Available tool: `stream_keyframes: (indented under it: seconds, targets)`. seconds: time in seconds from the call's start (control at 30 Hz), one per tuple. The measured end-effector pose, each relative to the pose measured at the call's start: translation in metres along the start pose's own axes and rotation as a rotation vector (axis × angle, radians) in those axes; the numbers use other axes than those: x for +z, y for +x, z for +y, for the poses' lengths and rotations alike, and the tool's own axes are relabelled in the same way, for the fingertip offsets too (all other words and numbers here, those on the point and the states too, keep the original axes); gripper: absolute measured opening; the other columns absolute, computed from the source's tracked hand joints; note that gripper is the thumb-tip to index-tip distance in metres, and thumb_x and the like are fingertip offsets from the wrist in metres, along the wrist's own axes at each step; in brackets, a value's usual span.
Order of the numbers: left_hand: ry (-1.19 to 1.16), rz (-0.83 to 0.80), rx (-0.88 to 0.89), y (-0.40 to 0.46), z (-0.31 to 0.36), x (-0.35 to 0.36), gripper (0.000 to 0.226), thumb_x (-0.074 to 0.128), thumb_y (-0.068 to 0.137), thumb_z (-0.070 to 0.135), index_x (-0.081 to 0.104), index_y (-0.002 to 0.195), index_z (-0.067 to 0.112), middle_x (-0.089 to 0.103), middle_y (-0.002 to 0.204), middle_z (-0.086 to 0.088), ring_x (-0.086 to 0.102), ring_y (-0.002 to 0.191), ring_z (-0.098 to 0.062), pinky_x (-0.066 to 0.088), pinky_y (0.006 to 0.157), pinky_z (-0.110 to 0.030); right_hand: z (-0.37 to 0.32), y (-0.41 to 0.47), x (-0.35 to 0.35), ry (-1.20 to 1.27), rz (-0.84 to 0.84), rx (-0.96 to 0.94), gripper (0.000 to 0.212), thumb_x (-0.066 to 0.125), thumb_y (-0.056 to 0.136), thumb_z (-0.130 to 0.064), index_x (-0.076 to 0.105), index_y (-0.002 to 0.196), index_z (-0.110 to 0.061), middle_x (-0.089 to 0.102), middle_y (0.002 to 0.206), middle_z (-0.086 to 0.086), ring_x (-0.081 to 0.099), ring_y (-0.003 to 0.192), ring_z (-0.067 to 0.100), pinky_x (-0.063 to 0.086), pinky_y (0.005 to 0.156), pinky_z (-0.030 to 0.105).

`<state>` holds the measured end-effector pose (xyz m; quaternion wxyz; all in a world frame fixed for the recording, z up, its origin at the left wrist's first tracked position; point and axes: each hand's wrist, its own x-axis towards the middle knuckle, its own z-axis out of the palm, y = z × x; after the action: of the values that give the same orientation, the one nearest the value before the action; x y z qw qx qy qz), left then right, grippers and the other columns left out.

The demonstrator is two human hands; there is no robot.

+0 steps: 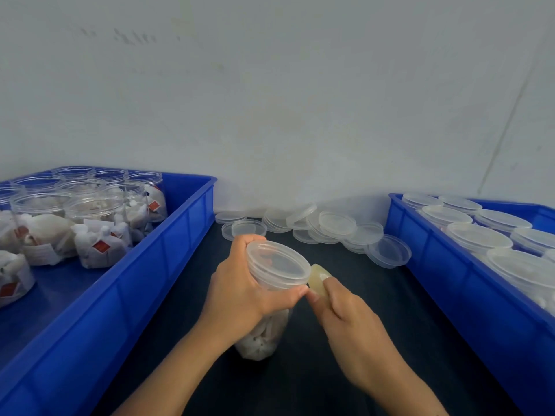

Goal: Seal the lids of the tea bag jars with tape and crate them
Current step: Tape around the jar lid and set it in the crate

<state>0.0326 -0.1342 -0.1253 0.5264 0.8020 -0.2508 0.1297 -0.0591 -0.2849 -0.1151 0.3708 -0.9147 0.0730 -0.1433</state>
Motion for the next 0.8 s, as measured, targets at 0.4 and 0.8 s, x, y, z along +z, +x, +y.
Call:
stream_keyframes:
  seconds: [0.4,0.8]
  targets:
    - [0.097,0.061,0.038,-0.009,0.012,0.003,0.097,0.066,0.033,0.089,0.034,0.114,0.046,0.054,0.099,0.029,0.051,0.098,0.015,0.038,0.072,-0.003,-0.004,0.001,0.004,-0.131,0.123,0.055,0.034,0.039,0.092,-0.043,0.038,0.067,-0.020,0.046,0.061,-0.004,0.042,0.056,0.011,0.032,0.056,0.027]
    - [-0.022,-0.031,0.081,-0.043,0.031,0.000,0.091,0.079,0.032,0.067,0.044,0.114,0.049,0.064,0.105,0.029,0.063,0.095,0.007,0.048,0.078,-0.011,0.051,0.035,-0.040,-0.265,0.334,0.291,0.034,0.031,0.101,-0.027,0.053,0.079,-0.014,0.063,0.082,0.008,0.057,0.074,0.025,0.048,0.071,0.037]
